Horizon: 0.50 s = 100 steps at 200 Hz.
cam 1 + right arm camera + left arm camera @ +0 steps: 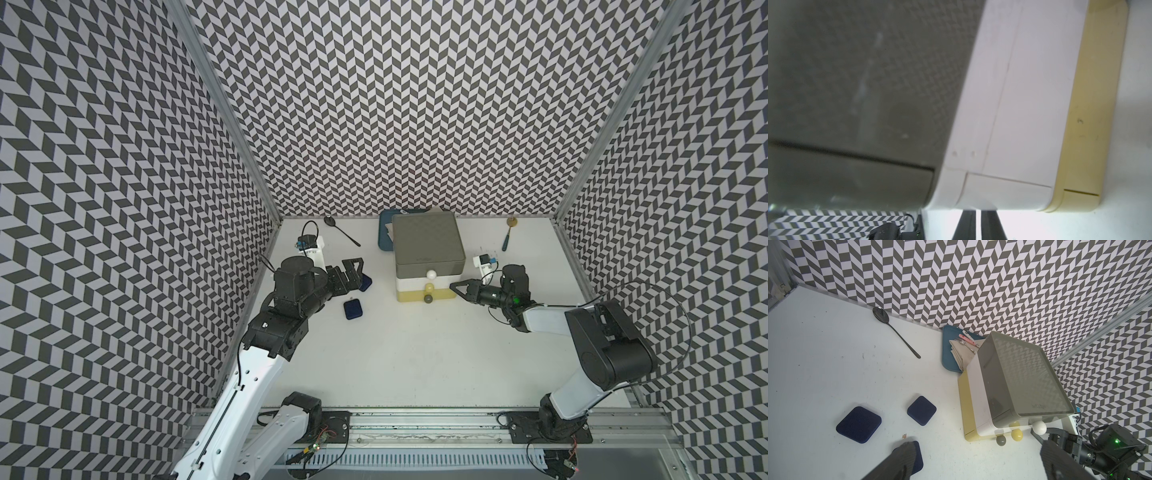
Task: Place the brooch boxes into the drawer by color
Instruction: Close the drawer in the storage box.
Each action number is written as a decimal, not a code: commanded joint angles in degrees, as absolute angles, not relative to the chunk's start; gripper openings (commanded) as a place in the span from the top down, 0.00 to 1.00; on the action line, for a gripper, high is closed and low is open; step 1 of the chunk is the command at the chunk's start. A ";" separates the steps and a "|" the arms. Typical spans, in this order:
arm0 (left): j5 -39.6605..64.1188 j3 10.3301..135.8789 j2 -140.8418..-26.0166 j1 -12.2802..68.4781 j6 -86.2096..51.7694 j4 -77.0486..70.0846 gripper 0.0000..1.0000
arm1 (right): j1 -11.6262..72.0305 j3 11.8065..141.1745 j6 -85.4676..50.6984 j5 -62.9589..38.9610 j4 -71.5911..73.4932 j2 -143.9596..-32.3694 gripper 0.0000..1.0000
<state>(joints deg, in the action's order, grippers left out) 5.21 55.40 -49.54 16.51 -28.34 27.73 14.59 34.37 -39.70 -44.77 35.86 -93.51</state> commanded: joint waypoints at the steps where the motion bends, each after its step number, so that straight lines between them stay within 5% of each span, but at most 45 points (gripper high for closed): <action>1: 5.13 54.87 -48.78 16.87 -28.32 26.10 0.00 | 15.75 31.94 -36.29 -40.76 35.20 -87.17 0.73; 46: 5.97 54.76 -48.26 16.92 -29.14 25.69 0.00 | 21.42 24.29 -34.67 -27.95 28.96 -72.70 0.35; 100: 7.76 51.94 -46.49 17.05 -30.94 25.34 0.00 | 25.75 24.61 -33.96 -18.94 16.05 -64.97 0.29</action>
<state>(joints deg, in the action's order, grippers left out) 6.17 54.37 -47.99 16.53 -29.69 26.74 25.36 24.58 -35.29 -25.08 22.35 -69.65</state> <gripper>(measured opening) 0.995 0.706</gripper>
